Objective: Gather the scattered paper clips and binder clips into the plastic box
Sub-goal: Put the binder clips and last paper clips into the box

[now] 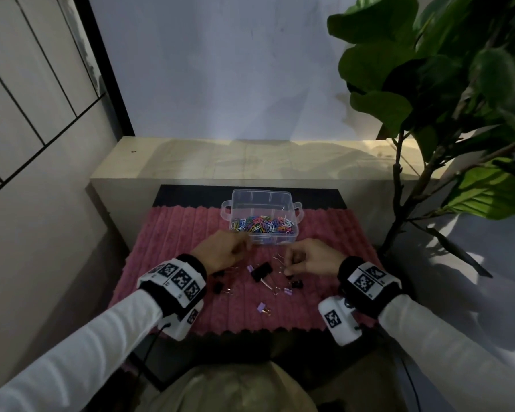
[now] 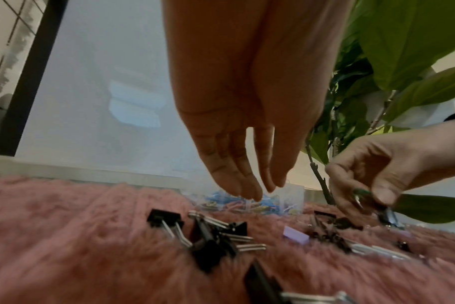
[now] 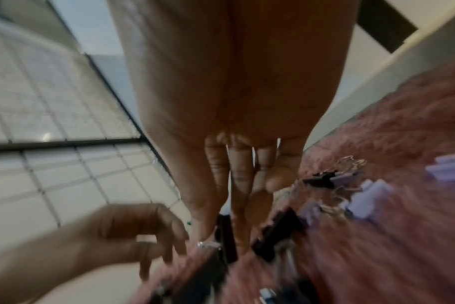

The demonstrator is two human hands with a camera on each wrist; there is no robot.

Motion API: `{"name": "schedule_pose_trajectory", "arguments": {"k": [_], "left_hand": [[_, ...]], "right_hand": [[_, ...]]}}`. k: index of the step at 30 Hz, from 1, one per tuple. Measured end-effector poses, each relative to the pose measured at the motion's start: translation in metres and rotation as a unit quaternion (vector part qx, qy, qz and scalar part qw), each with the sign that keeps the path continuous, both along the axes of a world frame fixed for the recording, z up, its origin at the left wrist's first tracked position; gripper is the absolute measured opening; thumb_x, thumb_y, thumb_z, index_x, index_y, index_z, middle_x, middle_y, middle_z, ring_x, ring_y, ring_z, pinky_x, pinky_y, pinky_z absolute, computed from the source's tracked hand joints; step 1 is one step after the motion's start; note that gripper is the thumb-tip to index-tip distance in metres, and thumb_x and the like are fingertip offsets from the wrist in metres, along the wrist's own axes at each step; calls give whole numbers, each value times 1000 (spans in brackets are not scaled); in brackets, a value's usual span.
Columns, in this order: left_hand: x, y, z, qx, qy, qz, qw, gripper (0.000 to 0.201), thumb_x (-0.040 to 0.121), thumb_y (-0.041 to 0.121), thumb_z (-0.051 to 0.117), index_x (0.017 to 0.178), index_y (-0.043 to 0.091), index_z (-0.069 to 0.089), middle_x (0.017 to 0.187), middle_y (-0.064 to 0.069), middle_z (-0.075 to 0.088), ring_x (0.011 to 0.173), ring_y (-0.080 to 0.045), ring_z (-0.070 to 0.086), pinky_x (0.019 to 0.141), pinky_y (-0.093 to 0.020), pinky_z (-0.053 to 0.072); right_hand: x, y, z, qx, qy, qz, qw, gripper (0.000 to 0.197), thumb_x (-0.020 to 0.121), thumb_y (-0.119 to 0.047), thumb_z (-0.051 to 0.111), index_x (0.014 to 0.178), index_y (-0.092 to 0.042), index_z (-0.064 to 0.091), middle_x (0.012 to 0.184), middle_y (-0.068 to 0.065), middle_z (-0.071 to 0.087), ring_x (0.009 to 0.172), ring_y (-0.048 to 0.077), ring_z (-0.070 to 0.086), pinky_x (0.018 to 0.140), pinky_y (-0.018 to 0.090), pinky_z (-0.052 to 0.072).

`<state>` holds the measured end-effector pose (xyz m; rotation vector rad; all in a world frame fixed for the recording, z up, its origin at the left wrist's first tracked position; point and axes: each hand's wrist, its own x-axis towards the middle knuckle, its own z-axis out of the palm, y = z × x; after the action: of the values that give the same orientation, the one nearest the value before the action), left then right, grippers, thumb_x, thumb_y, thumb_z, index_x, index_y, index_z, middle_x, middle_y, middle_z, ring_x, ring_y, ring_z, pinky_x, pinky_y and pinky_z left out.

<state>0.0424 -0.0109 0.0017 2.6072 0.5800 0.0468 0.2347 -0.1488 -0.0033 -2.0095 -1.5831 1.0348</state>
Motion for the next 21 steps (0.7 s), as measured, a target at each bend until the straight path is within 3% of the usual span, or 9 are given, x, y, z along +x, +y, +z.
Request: {"name": "schedule_pose_trajectory", "arguments": {"k": [2, 4, 7, 9, 12, 14, 18, 21], "left_hand": [[0, -3, -1, -13, -1, -9, 1000, 19, 85, 11, 56, 102, 14, 60, 110, -7, 62, 99, -22, 60, 92, -33, 46], [-1, -6, -1, -21, -3, -19, 1000, 18, 85, 12, 57, 103, 13, 61, 111, -5, 62, 101, -19, 59, 90, -27, 43], [-14, -1, 1, -45, -25, 7, 999, 22, 84, 8, 59, 106, 10, 61, 109, -2, 64, 99, -12, 60, 90, -23, 42], [-29, 9, 1, -72, -50, 49, 995, 23, 83, 6, 61, 105, 13, 63, 99, 1, 68, 85, 6, 61, 87, -20, 46], [-54, 22, 0, -98, -67, 81, 990, 24, 82, 5, 63, 91, 27, 63, 76, 28, 65, 75, 26, 53, 73, 3, 40], [-68, 27, 4, -105, -74, 107, 986, 29, 81, 9, 64, 82, 38, 58, 72, 39, 62, 76, 26, 53, 69, 7, 35], [-87, 33, 12, -88, -82, 145, 982, 31, 84, 7, 60, 79, 38, 55, 83, 22, 61, 76, 8, 56, 68, 3, 38], [-88, 30, 17, -74, -81, 144, 983, 29, 85, 7, 58, 81, 35, 56, 84, 19, 60, 79, 5, 54, 69, -5, 39]], "right_hand": [[5, -3, 6, 24, 60, -33, 997, 18, 72, -13, 76, 68, -20, 60, 79, 10, 68, 73, 21, 63, 75, 34, 49], [12, -5, 13, 61, 96, -61, 992, 18, 73, -6, 74, 69, -15, 58, 81, 16, 70, 78, 27, 66, 76, 34, 51], [24, -5, 25, 106, 110, -78, 985, 19, 70, 1, 73, 80, -10, 62, 77, 10, 70, 79, 20, 67, 78, 24, 52], [29, -6, 26, 111, 78, -75, 988, 21, 70, -1, 74, 89, -9, 68, 73, -1, 70, 72, 9, 67, 76, 16, 50], [28, -6, 16, 101, 75, -83, 989, 11, 69, 1, 74, 76, -7, 71, 71, 2, 69, 69, 12, 65, 73, 20, 50], [24, -5, 9, 93, 74, -93, 988, 13, 70, 1, 74, 72, -11, 69, 72, 5, 68, 70, 15, 63, 73, 25, 50], [20, -1, 7, 27, 5, -43, 999, 8, 72, -3, 73, 75, -9, 69, 72, 2, 69, 68, 11, 63, 68, 20, 50], [26, -1, 17, -39, -63, 18, 997, 5, 74, -7, 72, 79, -7, 71, 72, 5, 69, 69, 15, 64, 71, 28, 51]]}}
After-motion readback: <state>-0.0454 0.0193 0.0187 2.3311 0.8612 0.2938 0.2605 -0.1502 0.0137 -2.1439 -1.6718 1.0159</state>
